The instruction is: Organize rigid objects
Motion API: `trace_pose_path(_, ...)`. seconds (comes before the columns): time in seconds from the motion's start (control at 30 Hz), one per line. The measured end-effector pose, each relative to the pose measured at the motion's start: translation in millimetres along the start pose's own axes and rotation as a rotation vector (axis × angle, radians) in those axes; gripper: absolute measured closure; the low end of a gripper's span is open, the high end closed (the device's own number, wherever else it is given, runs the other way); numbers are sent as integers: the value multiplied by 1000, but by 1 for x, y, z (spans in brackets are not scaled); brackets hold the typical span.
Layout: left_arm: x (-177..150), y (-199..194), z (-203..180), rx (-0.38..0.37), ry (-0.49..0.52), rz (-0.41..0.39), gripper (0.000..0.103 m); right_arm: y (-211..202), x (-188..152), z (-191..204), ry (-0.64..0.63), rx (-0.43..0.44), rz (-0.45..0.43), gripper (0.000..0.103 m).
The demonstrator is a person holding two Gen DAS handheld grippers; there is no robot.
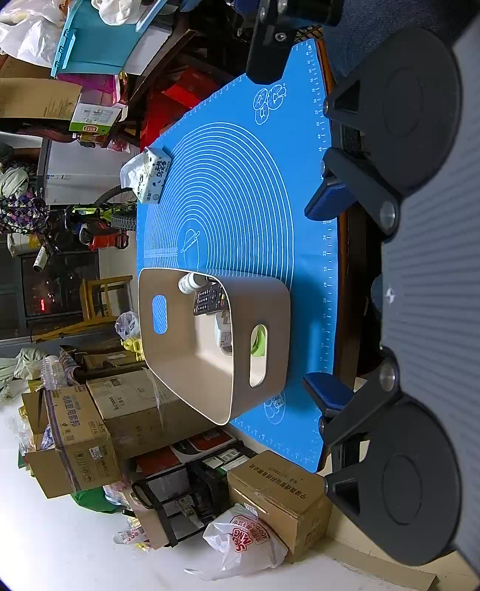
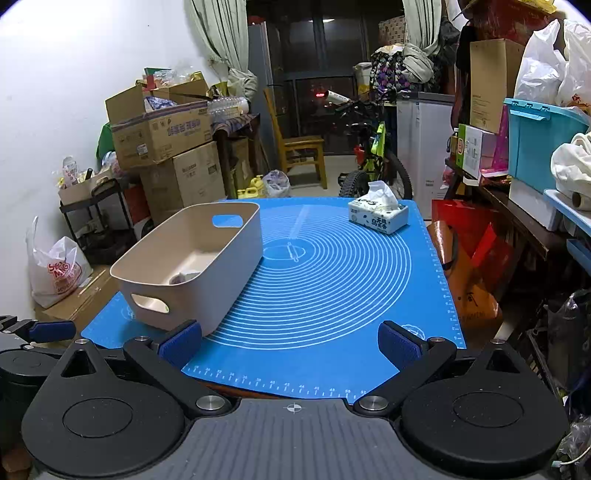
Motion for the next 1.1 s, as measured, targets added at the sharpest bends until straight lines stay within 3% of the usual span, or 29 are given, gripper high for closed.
trace_pose_path(1.1, -2, 2, -4, -1, 3, -1, 14, 0, -1, -1, 7, -5, -7, 3)
Point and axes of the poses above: each gripper's, at about its wrist camera, not at the fingertips, and y roughly the way its jaws point, z to its left, x to its top, the point moved 9 cm from there along y, roughly the way its jaws point, and after that the axes turned 1 degree about x, right-handed, at the moved point
